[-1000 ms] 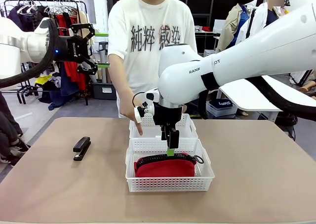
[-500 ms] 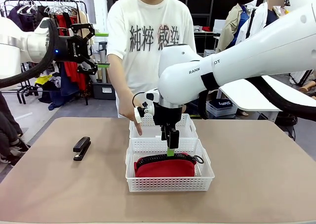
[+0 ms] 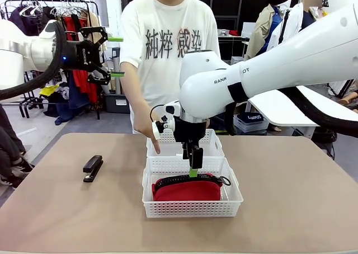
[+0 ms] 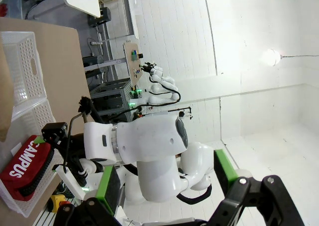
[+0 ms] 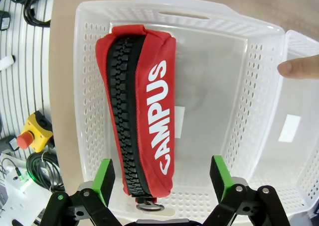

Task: Distribute items into two baskets.
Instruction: Pick up the Stapler that the person points to.

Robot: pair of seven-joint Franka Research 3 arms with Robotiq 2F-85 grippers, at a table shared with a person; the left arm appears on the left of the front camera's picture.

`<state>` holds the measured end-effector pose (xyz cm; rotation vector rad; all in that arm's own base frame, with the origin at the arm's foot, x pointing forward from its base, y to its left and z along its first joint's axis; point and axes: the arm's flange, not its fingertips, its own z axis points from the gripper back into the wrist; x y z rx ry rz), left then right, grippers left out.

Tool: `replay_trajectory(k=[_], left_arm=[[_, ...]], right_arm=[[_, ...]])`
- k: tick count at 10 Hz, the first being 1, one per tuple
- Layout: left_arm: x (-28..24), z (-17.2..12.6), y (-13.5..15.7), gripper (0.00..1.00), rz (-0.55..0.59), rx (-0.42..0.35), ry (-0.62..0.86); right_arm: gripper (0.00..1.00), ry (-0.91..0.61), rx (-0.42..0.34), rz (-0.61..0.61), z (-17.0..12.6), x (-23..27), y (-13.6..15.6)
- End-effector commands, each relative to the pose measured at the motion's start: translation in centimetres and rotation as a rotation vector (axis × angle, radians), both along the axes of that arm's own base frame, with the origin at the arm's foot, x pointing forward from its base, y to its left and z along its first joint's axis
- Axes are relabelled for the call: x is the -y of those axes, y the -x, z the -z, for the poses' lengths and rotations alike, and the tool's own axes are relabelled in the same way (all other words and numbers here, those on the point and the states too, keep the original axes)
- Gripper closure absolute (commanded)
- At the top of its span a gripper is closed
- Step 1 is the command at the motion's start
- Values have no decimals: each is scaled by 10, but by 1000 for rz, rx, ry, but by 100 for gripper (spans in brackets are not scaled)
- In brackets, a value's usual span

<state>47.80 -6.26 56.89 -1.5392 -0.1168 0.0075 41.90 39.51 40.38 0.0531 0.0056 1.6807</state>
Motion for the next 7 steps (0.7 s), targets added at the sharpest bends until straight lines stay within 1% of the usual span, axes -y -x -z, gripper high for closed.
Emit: replay_trajectory(k=[1,2,3,4,5,6,7], left_arm=[[0,-2,1,0,-1,4,2],[0,-2,1,0,-1,4,2],[0,-2,1,0,-1,4,2],[0,-2,1,0,-1,4,2],[0,-2,1,0,-1,4,2],[0,-2,1,0,-1,4,2],[0,-2,1,0,-1,4,2]], right_arm=[[0,0,0,0,0,0,0],[0,-84,-23,75,-14,7,-7],[0,-143,-48,222,-32,15,-14],[0,-177,-75,326,-47,31,-31],[0,-180,-138,455,-64,39,-37],[0,-202,-199,530,-80,53,-48],[0,-185,-278,635,-94,64,-53]])
